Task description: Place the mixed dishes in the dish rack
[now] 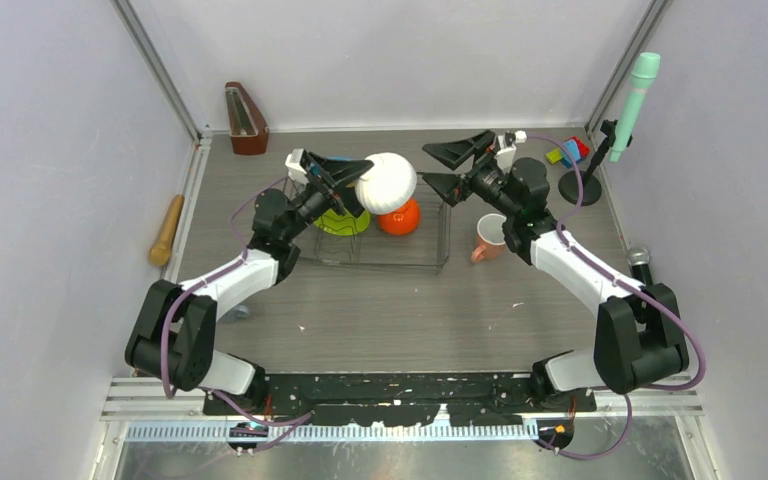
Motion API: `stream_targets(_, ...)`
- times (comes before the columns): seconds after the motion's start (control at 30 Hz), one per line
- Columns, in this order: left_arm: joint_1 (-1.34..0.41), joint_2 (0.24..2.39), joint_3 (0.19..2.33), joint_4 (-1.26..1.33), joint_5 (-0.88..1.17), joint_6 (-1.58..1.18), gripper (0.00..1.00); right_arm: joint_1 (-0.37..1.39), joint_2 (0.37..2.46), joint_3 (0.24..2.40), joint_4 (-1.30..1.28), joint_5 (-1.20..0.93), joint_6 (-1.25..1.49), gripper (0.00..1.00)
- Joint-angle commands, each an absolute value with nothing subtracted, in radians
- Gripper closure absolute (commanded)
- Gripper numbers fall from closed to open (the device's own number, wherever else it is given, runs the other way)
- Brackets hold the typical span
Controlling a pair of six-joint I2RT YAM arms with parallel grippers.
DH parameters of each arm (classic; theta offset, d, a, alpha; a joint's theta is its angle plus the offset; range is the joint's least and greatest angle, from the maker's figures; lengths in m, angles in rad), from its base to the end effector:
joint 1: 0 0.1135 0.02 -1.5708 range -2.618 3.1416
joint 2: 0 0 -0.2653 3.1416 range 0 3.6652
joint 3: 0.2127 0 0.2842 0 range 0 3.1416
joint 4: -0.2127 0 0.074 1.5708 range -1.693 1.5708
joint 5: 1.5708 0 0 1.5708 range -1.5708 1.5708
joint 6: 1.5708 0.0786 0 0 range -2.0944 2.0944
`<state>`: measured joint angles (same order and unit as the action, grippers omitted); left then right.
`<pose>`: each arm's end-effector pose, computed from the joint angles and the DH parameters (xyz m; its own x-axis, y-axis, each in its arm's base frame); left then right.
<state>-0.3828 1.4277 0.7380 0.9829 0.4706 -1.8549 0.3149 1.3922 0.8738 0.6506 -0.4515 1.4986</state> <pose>0.3323 -0.1722 0.2872 -0.7812 -0.6077 0.1425 0.0512 -0.2899 -0.9557 0.3577 0.1526 0.3081 -0.6791 0.7227 -0.1289 -0.1748 0.0113 0.9845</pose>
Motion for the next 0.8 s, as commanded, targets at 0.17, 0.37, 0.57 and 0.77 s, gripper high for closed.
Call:
stream_targets(0.17, -0.405, 1.281, 0.833, 0.533, 0.539, -1.359, 1.0, 0.323, 1.295, 1.062, -0.049, -0.472, 1.155, 0.0)
stream_targets(0.37, -0.44, 1.261, 0.839, 0.408, 0.467, -1.245, 1.0, 0.36, 1.287, 1.081, -0.104, -0.477, 1.174, 0.0)
stream_targets(0.57, -0.44, 1.297, 0.843, 0.457, 0.474, -1.283, 1.0, 0.416, 1.311, 1.092, -0.172, -0.483, 1.175, 0.0)
stream_targets(0.77, -0.44, 1.317, 0.862, 0.453, 0.456, -1.288, 1.0, 0.431, 1.312, 1.11, -0.234, -0.493, 1.128, 0.0)
